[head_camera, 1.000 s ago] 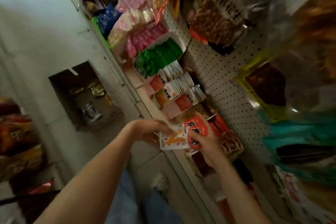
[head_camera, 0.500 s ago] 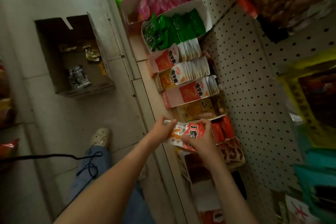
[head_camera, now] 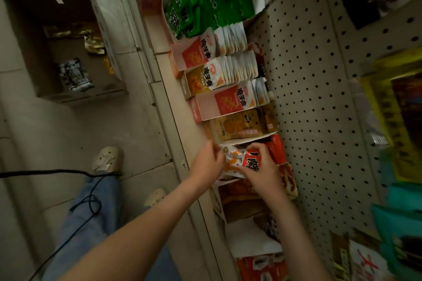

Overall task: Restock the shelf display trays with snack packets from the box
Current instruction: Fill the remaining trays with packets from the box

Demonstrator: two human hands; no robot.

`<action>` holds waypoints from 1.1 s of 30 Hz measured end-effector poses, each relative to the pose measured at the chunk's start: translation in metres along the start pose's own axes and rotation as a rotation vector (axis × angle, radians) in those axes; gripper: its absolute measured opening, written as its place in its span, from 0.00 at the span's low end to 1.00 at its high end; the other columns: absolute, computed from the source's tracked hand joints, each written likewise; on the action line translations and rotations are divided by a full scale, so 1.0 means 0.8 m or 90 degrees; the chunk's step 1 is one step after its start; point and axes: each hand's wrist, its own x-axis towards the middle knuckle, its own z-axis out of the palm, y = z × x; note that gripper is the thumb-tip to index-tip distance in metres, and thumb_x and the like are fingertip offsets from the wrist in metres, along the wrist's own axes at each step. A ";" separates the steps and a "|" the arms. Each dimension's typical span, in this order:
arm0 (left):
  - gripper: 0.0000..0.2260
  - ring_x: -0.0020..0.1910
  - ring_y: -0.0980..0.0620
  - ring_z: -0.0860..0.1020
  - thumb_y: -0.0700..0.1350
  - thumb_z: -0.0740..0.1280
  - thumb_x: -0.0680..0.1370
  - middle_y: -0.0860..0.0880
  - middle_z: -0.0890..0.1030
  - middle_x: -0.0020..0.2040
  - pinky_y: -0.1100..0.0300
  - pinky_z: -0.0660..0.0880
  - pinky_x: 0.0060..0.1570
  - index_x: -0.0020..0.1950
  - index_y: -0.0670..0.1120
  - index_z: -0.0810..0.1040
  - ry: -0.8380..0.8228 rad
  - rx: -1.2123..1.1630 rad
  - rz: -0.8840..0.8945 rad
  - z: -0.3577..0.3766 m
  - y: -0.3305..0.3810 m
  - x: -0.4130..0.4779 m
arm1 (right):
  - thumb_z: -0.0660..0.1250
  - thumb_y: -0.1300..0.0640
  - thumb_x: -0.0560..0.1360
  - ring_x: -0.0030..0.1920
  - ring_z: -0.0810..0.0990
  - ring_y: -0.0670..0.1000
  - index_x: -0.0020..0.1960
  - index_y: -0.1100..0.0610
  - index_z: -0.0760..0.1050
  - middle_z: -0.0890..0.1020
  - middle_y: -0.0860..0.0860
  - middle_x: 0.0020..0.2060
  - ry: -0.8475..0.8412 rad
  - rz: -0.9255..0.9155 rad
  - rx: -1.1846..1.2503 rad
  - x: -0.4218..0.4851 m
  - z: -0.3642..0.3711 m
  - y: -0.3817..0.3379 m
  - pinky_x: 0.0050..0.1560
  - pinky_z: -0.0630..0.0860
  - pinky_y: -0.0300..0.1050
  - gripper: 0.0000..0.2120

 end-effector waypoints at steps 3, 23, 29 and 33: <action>0.05 0.47 0.55 0.78 0.43 0.60 0.81 0.53 0.79 0.49 0.64 0.75 0.45 0.55 0.49 0.73 -0.096 -0.002 -0.013 0.020 -0.006 -0.011 | 0.71 0.62 0.72 0.49 0.74 0.43 0.59 0.46 0.67 0.74 0.44 0.55 -0.006 -0.047 -0.138 0.002 -0.011 0.005 0.42 0.68 0.30 0.22; 0.27 0.65 0.42 0.72 0.40 0.63 0.76 0.42 0.73 0.68 0.49 0.70 0.66 0.74 0.44 0.62 -0.257 -0.024 -0.146 0.050 0.005 0.021 | 0.65 0.58 0.77 0.57 0.77 0.55 0.72 0.53 0.49 0.76 0.56 0.60 0.145 0.082 -0.327 0.021 0.053 0.021 0.56 0.76 0.50 0.32; 0.20 0.62 0.40 0.75 0.46 0.60 0.80 0.39 0.76 0.64 0.53 0.72 0.61 0.70 0.42 0.67 -0.192 0.075 -0.142 0.054 0.012 0.028 | 0.67 0.52 0.75 0.70 0.63 0.54 0.75 0.53 0.54 0.65 0.53 0.71 0.174 0.068 -0.415 0.011 0.055 0.022 0.68 0.60 0.52 0.34; 0.16 0.60 0.40 0.76 0.48 0.56 0.82 0.39 0.77 0.62 0.55 0.72 0.55 0.66 0.41 0.70 -0.170 0.118 -0.117 0.046 0.019 0.029 | 0.66 0.48 0.75 0.69 0.63 0.55 0.75 0.52 0.57 0.65 0.54 0.71 0.205 0.055 -0.401 0.008 0.056 0.017 0.67 0.61 0.56 0.33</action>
